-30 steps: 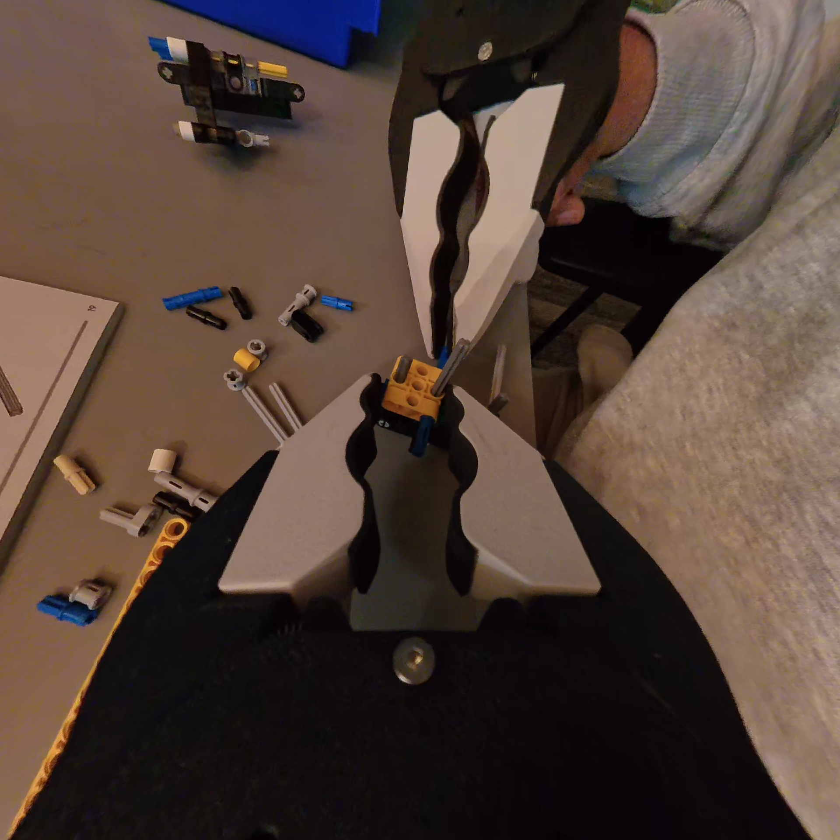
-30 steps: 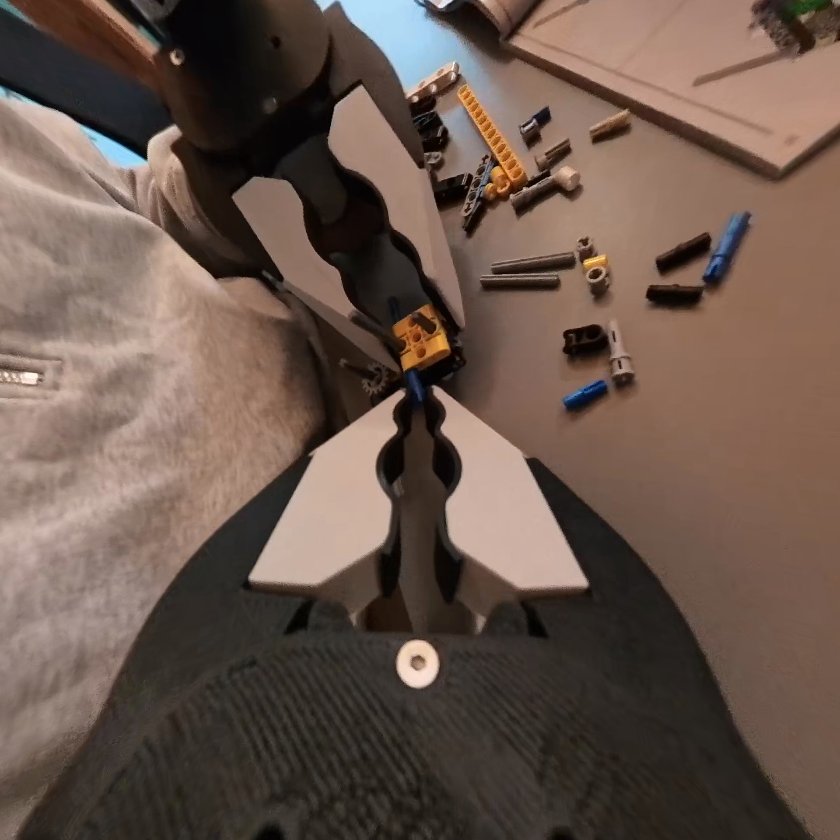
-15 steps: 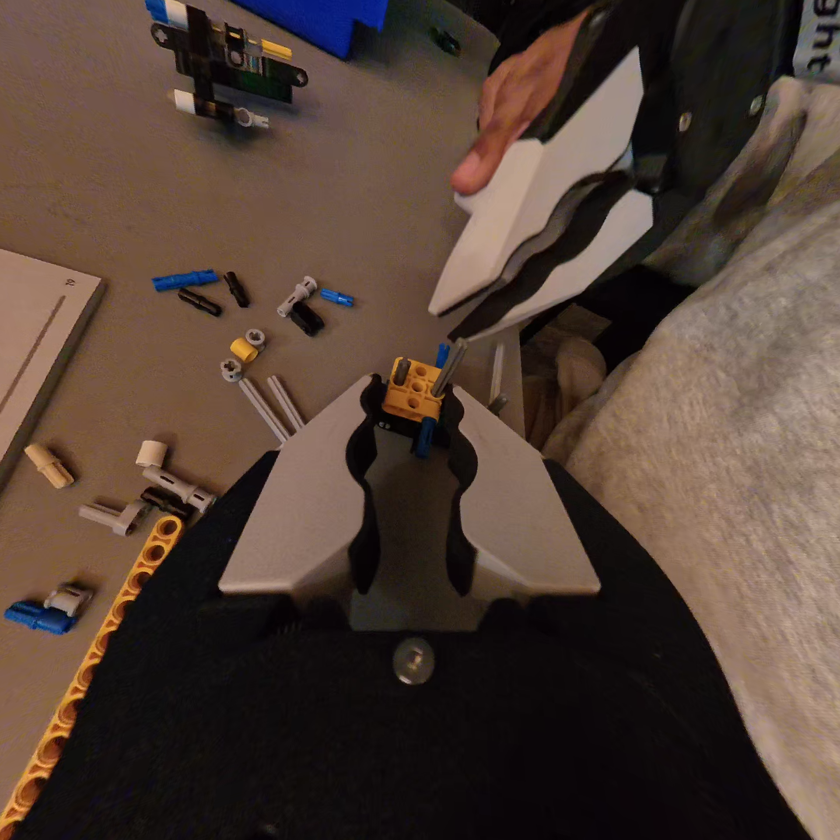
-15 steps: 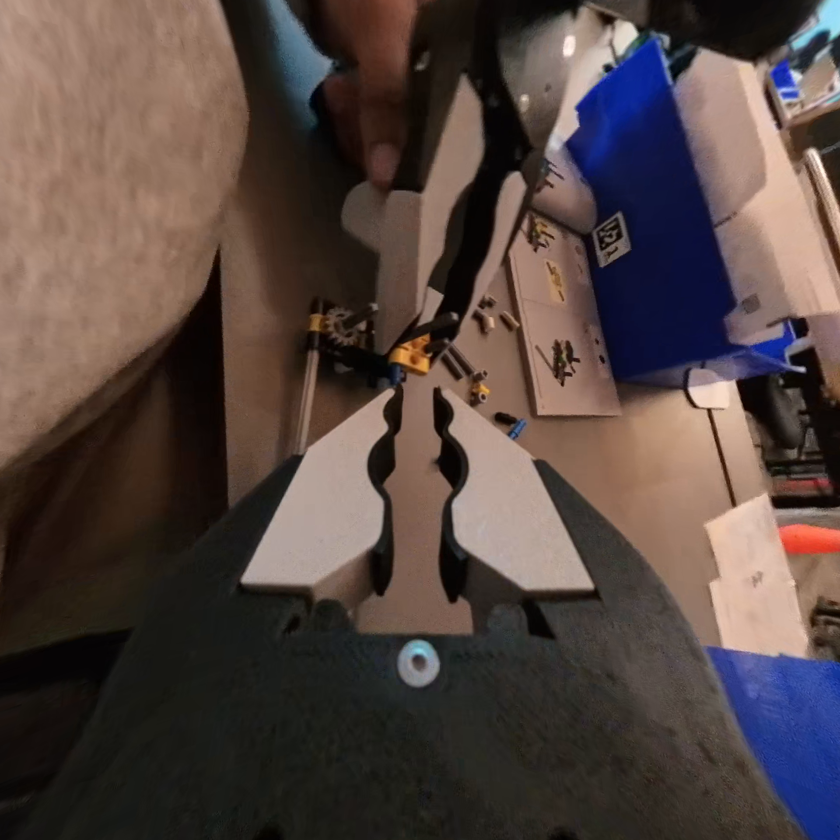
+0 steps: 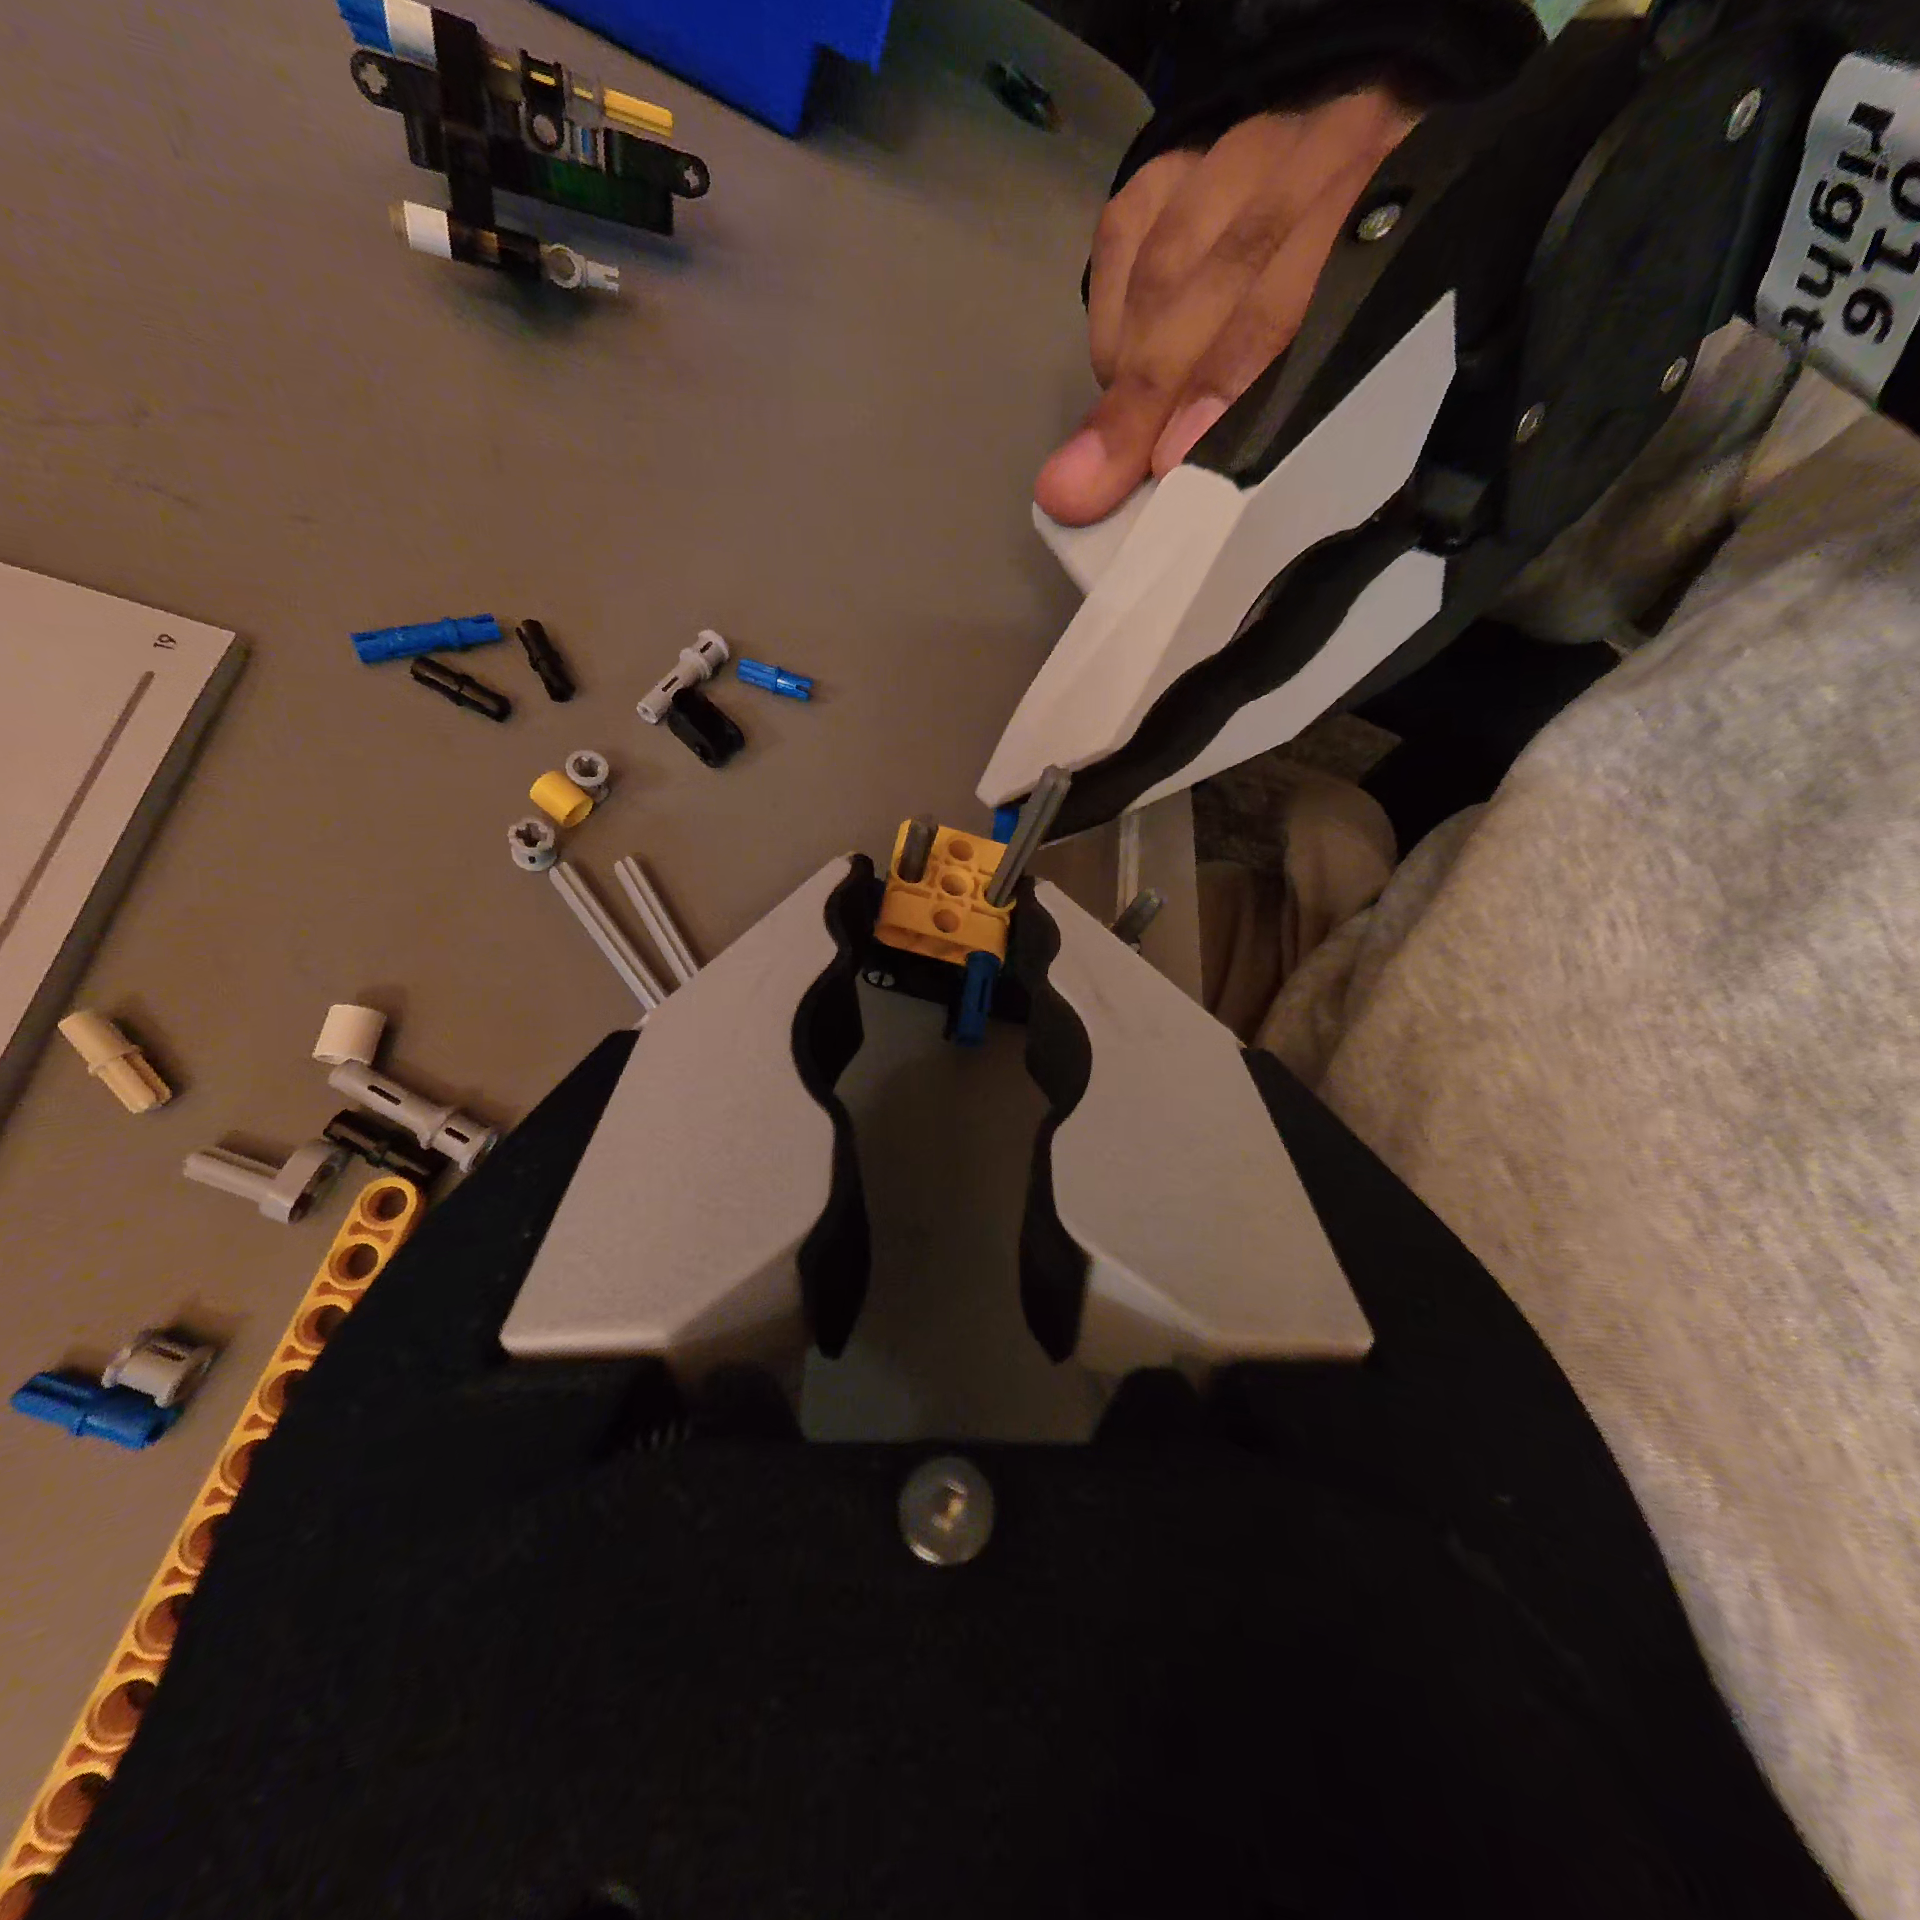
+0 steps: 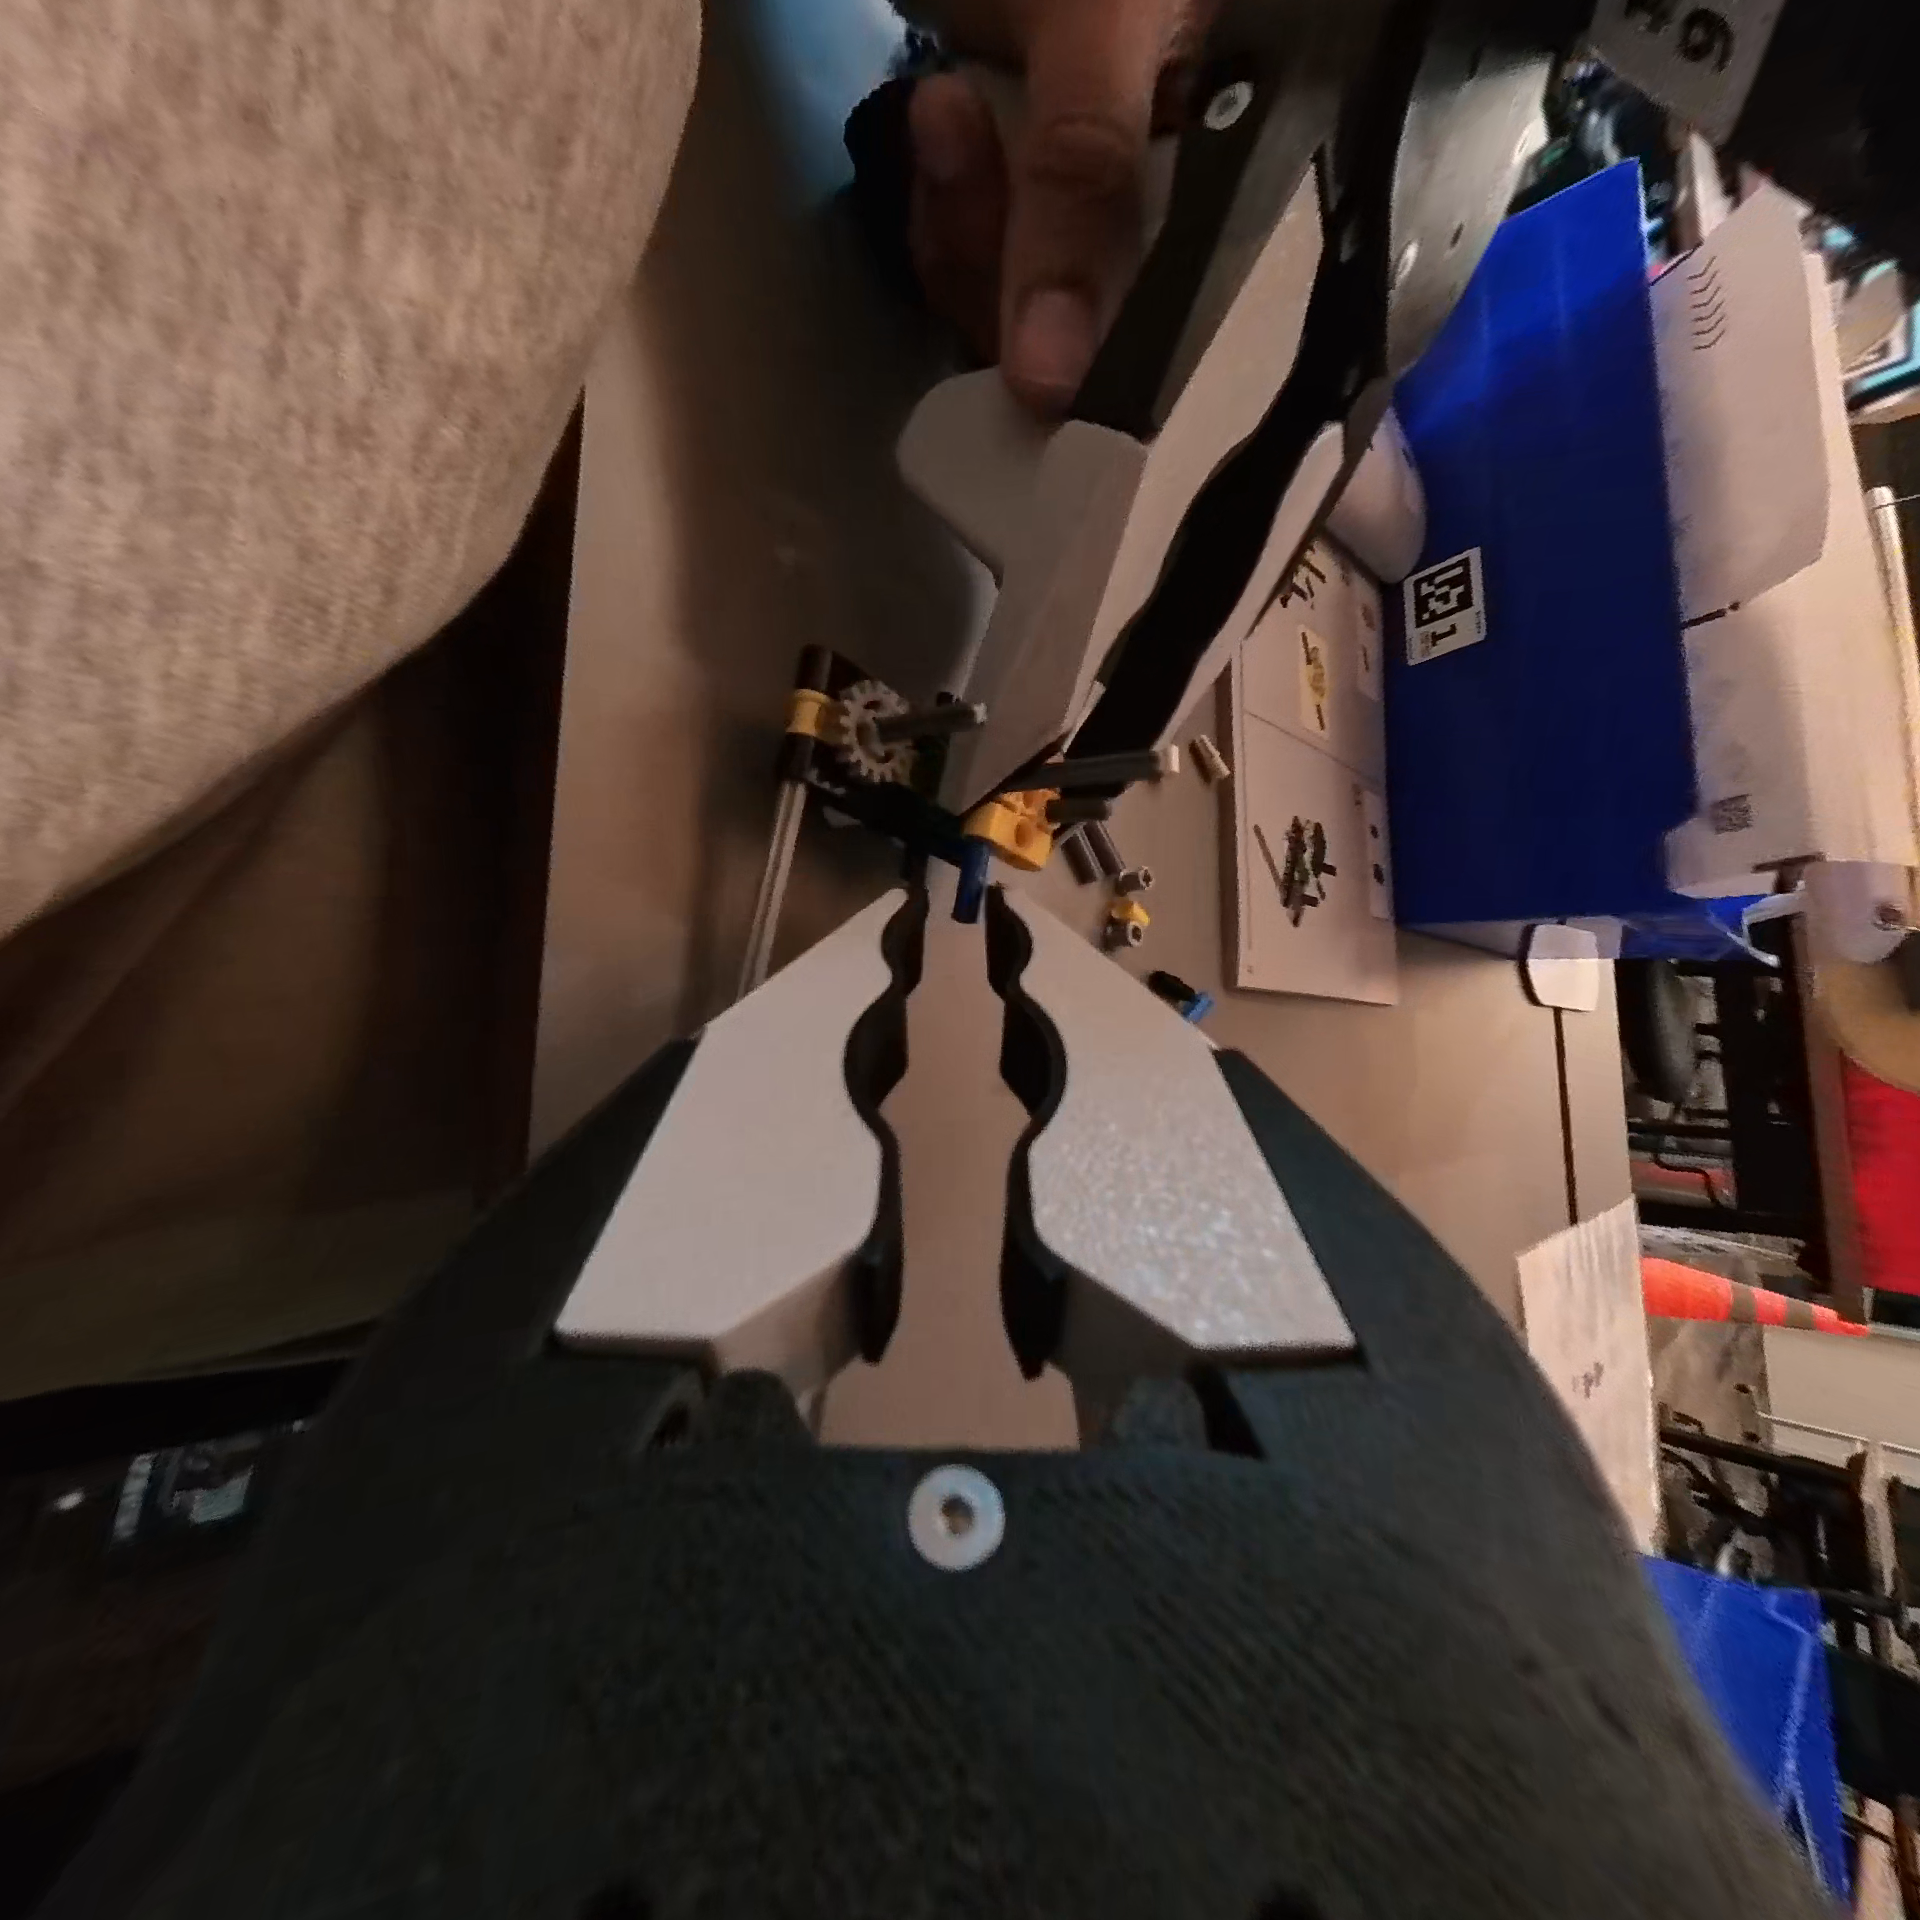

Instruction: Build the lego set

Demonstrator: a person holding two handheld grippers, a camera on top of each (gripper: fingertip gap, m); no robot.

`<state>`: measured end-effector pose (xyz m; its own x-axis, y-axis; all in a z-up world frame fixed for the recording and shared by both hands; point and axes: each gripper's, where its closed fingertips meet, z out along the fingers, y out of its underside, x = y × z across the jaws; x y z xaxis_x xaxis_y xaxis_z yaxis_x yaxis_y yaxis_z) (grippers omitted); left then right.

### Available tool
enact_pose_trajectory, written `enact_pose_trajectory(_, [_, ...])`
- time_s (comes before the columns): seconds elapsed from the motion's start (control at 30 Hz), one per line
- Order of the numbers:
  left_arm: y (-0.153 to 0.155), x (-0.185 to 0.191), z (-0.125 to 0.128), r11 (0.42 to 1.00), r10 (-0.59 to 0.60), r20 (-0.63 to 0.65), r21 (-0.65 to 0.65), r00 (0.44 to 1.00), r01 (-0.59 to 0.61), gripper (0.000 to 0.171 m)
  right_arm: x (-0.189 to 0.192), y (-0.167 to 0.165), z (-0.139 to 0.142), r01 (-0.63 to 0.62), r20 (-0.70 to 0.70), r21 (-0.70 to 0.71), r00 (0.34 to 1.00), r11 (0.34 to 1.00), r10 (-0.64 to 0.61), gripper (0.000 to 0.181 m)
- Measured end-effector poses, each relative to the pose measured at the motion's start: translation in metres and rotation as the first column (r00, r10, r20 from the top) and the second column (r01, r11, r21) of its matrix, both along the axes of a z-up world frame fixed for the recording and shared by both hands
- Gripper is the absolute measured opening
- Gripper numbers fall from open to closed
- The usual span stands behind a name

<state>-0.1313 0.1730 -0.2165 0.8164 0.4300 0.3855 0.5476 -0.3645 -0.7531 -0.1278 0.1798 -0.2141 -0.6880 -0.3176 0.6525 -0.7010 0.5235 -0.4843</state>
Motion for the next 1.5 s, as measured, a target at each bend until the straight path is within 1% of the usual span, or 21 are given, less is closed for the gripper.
enact_pose_trajectory(0.07, [0.000, 0.000, 0.000, 1.000, -0.001, 0.001, 0.001, 1.000, 0.001, 0.026, -0.002, -0.002, -0.001, 0.008, -0.029, -0.006, 1.000, 1.000, -0.009, 0.005])
enact_pose_trajectory(0.13, [0.000, 0.000, 0.000, 1.000, -0.001, 0.002, 0.002, 1.000, 0.001, 0.025, -0.004, -0.003, 0.000, 0.017, -0.047, -0.014, 0.999, 1.000, -0.018, 0.004])
enact_pose_trajectory(0.27, [0.001, 0.001, 0.000, 1.000, -0.008, -0.001, 0.000, 1.000, 0.008, 0.025, -0.005, -0.003, 0.000, 0.040, -0.016, -0.012, 0.999, 0.999, -0.040, 0.003])
enact_pose_trajectory(0.33, [0.001, 0.002, 0.000, 1.000, -0.012, -0.005, -0.003, 1.000, 0.012, 0.025, -0.004, -0.002, 0.000, 0.057, 0.043, 0.007, 0.997, 0.998, -0.057, 0.003])
enact_pose_trajectory(0.4, [0.002, 0.003, 0.000, 1.000, -0.020, -0.007, -0.004, 1.000, 0.020, 0.024, -0.003, -0.001, 0.000, 0.083, 0.149, 0.029, 0.985, 0.996, -0.086, 0.003])
enact_pose_trajectory(0.5, [0.003, 0.005, 0.000, 1.000, -0.031, -0.013, -0.005, 0.999, 0.030, 0.024, 0.000, 0.000, -0.001, 0.112, 0.324, 0.057, 0.938, 0.992, -0.125, 0.002])
enact_pose_trajectory(0.57, [0.003, 0.006, 0.000, 0.999, -0.037, -0.020, -0.008, 0.999, 0.037, 0.024, 0.002, 0.000, -0.002, 0.127, 0.447, 0.090, 0.881, 0.988, -0.154, 0.002])
enact_pose_trajectory(0.6, [0.004, 0.007, 0.001, 0.999, -0.044, -0.023, -0.007, 0.999, 0.044, 0.024, 0.003, 0.001, -0.002, 0.132, 0.514, 0.114, 0.840, 0.985, -0.172, 0.002])
enact_pose_trajectory(0.73, [0.005, 0.010, 0.001, 0.998, -0.065, -0.042, -0.014, 0.997, 0.065, 0.024, 0.009, 0.002, -0.003, 0.119, 0.730, 0.214, 0.641, 0.970, -0.239, 0.002])
enact_pose_trajectory(0.8, [0.006, 0.011, 0.001, 0.997, -0.072, -0.049, -0.016, 0.996, 0.072, 0.023, 0.011, 0.002, -0.004, 0.106, 0.797, 0.251, 0.542, 0.962, -0.267, 0.002])
enact_pose_trajectory(0.87, [0.006, 0.012, 0.001, 0.997, -0.078, -0.051, -0.016, 0.996, 0.078, 0.023, 0.013, 0.002, -0.004, 0.093, 0.842, 0.267, 0.461, 0.959, -0.280, 0.002])
enact_pose_trajectory(0.97, [0.006, 0.012, 0.002, 0.997, -0.081, -0.048, -0.014, 0.996, 0.080, 0.023, 0.013, 0.002, -0.004, 0.090, 0.881, 0.264, 0.383, 0.960, -0.278, 0.003])
enact_pose_trajectory(1.03, [0.006, 0.012, 0.002, 0.997, -0.080, -0.047, -0.014, 0.996, 0.080, 0.023, 0.012, 0.002, -0.002, 0.104, 0.881, 0.232, 0.399, 0.967, -0.254, 0.005])
enact_pose_trajectory(1.1, [0.006, 0.012, 0.002, 0.997, -0.082, -0.046, -0.013, 0.996, 0.081, 0.024, 0.010, 0.002, 0.002, 0.119, 0.867, 0.190, 0.446, 0.975, -0.223, 0.024])
enact_pose_trajectory(1.13, [0.006, 0.012, 0.002, 0.997, -0.082, -0.043, -0.012, 0.996, 0.082, 0.023, 0.010, 0.003, 0.004, 0.122, 0.857, 0.167, 0.472, 0.978, -0.205, 0.027])
enact_pose_trajectory(1.2, [0.006, 0.012, 0.002, 0.997, -0.080, -0.035, -0.006, 0.996, 0.080, 0.023, 0.008, 0.004, 0.006, 0.131, 0.813, 0.110, 0.559, 0.985, -0.165, 0.027])
enact_pose_trajectory(1.23, [0.006, 0.011, 0.002, 0.997, -0.079, -0.029, -0.002, 0.996, 0.079, 0.023, 0.006, 0.004, 0.007, 0.134, 0.768, 0.075, 0.625, 0.988, -0.142, 0.024])
enact_pose_trajectory(1.3, [0.005, 0.011, 0.002, 0.997, -0.078, -0.016, 0.010, 0.997, 0.078, 0.023, 0.002, 0.005, 0.009, 0.122, 0.628, 0.004, 0.772, 0.992, -0.098, 0.020])
enact_pose_trajectory(1.37, [0.004, 0.011, 0.003, 0.997, -0.075, 0.005, 0.025, 0.997, 0.075, 0.023, 0.000, 0.004, 0.009, 0.101, 0.477, -0.026, 0.876, 0.995, -0.077, 0.020])
enact_pose_trajectory(1.43, [0.003, 0.009, 0.004, 0.997, -0.065, 0.024, 0.042, 0.998, 0.064, 0.024, 0.000, 0.002, 0.008, 0.086, 0.382, -0.029, 0.922, 0.996, -0.068, 0.020])
enact_pose_trajectory(1.5, [0.003, 0.009, 0.003, 0.997, -0.064, 0.029, 0.044, 0.998, 0.063, 0.023, 0.003, 0.000, 0.008, 0.067, 0.340, -0.036, 0.939, 0.997, -0.051, 0.016])
